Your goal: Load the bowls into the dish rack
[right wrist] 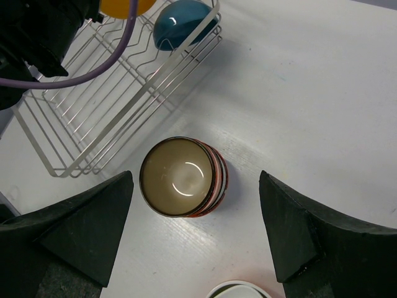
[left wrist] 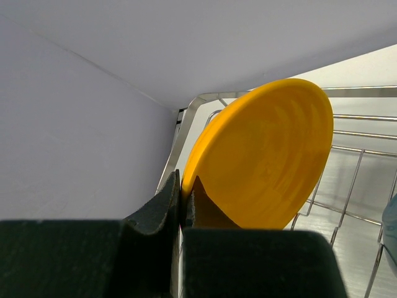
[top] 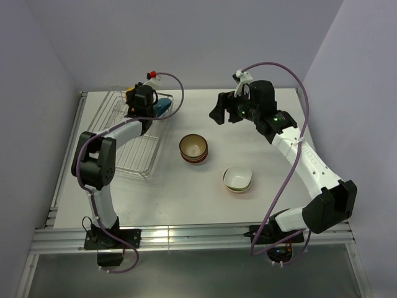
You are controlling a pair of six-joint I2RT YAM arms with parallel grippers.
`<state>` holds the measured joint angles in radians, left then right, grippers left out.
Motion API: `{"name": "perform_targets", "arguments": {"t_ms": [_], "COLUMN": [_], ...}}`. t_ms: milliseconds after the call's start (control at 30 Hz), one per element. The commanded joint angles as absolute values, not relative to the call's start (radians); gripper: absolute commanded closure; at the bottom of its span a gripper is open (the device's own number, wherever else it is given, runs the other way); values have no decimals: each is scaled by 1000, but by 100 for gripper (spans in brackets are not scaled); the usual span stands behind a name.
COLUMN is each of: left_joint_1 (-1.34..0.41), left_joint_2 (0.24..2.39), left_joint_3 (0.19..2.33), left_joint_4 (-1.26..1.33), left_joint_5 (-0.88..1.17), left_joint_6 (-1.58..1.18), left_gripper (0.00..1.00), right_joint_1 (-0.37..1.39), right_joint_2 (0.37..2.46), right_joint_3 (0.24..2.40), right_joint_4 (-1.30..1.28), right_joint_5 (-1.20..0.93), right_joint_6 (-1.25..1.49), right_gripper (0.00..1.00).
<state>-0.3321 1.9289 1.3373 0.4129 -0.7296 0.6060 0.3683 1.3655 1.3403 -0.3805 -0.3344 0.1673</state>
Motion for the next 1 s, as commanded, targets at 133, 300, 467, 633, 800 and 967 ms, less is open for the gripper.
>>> {"name": "perform_targets", "arguments": {"t_ms": [133,300,467,633,800,967], "left_joint_1": [-356,-356,-357,-362,-365,-367], "left_joint_2": [1901,1888,1878,1878,1893,1927], "left_joint_3": [1381,1407,1405,1364,1312,1312], "left_joint_4": [465,471,451,463,514,511], "left_joint_5": [-715,-713,-698,-678,-666,-676], "left_joint_6": [600,629,621,630,667,673], "left_gripper": [99,99,100,100,100,93], "right_joint_1": [361,362,361,361,361,362], "right_joint_2": [1373,1373,1373,1378,1381,1381], "right_joint_3": [1339,1336,1328,1338,1341,1338], "right_joint_4": [-333,-331,-330,-331,-331,-331], "right_joint_5": [-344,-344,-347,-348,-348,-345], "right_joint_6": [175,176,176,179,178,176], "right_gripper": [11,11,11,11,11,11]}}
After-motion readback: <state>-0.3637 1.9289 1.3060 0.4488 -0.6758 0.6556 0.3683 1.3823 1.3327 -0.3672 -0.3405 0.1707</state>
